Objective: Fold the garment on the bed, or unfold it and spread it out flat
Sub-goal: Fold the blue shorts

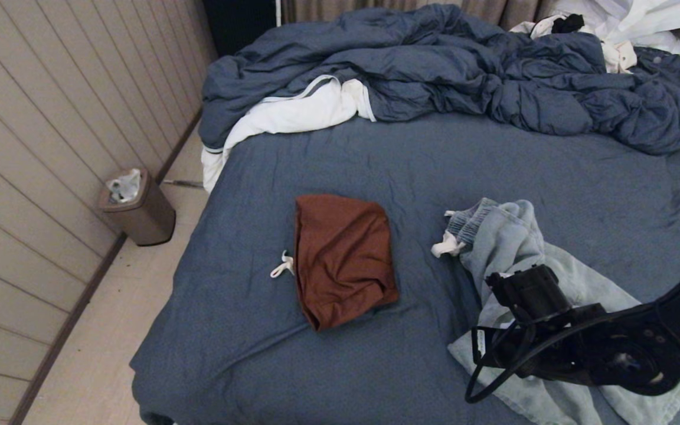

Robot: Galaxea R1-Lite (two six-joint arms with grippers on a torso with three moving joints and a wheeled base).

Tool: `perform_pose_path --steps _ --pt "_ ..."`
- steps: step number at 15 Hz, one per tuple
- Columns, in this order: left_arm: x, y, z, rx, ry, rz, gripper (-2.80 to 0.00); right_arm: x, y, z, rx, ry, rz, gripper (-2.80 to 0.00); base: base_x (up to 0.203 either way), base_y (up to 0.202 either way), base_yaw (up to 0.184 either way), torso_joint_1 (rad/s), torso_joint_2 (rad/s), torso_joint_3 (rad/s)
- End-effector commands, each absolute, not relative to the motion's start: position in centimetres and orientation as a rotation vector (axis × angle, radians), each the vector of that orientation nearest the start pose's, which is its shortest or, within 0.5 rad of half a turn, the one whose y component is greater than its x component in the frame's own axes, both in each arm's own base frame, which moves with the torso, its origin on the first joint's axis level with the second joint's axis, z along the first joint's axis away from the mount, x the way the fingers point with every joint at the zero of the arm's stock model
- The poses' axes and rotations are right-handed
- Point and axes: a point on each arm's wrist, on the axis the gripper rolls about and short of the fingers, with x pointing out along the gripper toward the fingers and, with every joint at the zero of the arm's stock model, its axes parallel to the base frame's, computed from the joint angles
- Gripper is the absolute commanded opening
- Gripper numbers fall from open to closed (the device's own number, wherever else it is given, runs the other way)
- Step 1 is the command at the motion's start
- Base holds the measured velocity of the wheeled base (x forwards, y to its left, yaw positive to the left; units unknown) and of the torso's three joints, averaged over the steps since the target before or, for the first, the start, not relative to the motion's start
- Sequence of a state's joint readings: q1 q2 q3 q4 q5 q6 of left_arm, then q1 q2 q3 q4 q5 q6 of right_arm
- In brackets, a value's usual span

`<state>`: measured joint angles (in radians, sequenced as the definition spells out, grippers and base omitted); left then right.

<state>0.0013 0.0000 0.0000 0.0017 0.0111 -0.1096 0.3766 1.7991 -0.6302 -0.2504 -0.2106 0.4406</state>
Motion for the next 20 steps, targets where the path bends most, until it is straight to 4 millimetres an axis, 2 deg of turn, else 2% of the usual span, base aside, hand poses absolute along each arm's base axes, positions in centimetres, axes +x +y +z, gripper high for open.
perform_pose_path --steps 1,3,8,12,13,14,20 --pt "-2.3 0.0 7.5 -0.110 0.002 0.014 0.00 25.3 9.2 7.8 0.147 0.895 -0.054 -2.80 0.000 0.000 0.000 0.000 0.00 0.000" --pt "-2.3 0.0 7.5 -0.110 0.002 0.014 0.00 25.2 9.1 8.4 0.157 0.874 -0.052 -2.80 0.000 0.000 0.000 0.000 0.00 0.000" --pt "-2.3 0.0 7.5 -0.110 0.002 0.014 0.00 24.2 7.8 11.8 0.197 0.757 -0.050 -2.80 0.000 0.000 0.000 0.000 0.00 0.000" --pt "-2.3 0.0 7.5 -0.110 0.002 0.014 0.00 24.3 7.7 11.4 0.195 0.768 -0.053 -2.80 0.000 0.000 0.000 0.000 0.00 0.000" --pt "-2.3 0.0 7.5 -0.110 0.002 0.014 0.00 24.3 7.7 11.3 0.193 0.774 -0.052 -0.36 0.000 0.000 0.000 0.000 0.00 0.000" --pt "-2.3 0.0 7.5 -0.110 0.002 0.014 0.00 24.3 8.0 11.2 0.187 0.780 -0.044 0.00 0.000 0.000 0.000 0.000 0.00 0.000" --pt "-2.3 0.0 7.5 -0.110 0.002 0.014 0.00 24.8 8.2 9.6 0.168 0.833 -0.053 0.00 0.000 0.000 0.000 0.000 0.00 0.000"
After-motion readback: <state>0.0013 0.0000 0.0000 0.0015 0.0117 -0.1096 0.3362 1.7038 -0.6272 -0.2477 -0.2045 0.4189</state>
